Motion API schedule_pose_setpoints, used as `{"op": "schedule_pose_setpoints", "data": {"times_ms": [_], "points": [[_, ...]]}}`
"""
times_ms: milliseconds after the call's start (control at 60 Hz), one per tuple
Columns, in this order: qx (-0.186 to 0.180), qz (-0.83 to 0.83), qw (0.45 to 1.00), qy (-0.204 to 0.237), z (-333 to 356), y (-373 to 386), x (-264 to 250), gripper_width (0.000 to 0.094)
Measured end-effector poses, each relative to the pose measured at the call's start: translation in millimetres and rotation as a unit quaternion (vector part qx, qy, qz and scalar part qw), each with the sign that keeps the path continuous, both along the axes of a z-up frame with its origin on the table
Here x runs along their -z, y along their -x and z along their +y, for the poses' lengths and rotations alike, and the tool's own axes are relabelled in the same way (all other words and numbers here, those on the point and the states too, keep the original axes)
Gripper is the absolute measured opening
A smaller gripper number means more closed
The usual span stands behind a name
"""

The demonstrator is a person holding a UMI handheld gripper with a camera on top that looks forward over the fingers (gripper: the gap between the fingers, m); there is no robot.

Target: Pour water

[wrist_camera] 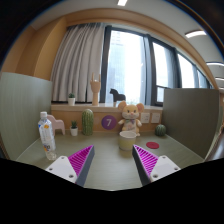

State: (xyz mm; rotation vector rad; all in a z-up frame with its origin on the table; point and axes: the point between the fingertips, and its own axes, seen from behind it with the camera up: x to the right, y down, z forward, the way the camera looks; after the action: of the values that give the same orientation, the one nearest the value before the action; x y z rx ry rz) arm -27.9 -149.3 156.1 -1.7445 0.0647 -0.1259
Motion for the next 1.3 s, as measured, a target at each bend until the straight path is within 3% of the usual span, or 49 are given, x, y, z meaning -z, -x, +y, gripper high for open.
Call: {"op": "schedule_pose_setpoints", "data": {"times_ms": [350, 517, 917, 1067, 1300], "points": [[-0.152, 0.023, 0.988, -0.003, 25.6, 212.0, 47.1, 0.0788], [-0.179, 0.041, 0.983, -0.013, 59.5, 261.2, 48.7, 0.0788], [-0.179, 0.041, 0.983, -0.025, 132.1, 290.5, 41.8, 0.0772], [-0.167, 0.029, 0.985, -0.028, 148.1, 283.3, 45.5, 0.0557], [-0.171, 0.032, 0.984, -0.040, 150.4, 283.0, 45.7, 0.0399]]}}
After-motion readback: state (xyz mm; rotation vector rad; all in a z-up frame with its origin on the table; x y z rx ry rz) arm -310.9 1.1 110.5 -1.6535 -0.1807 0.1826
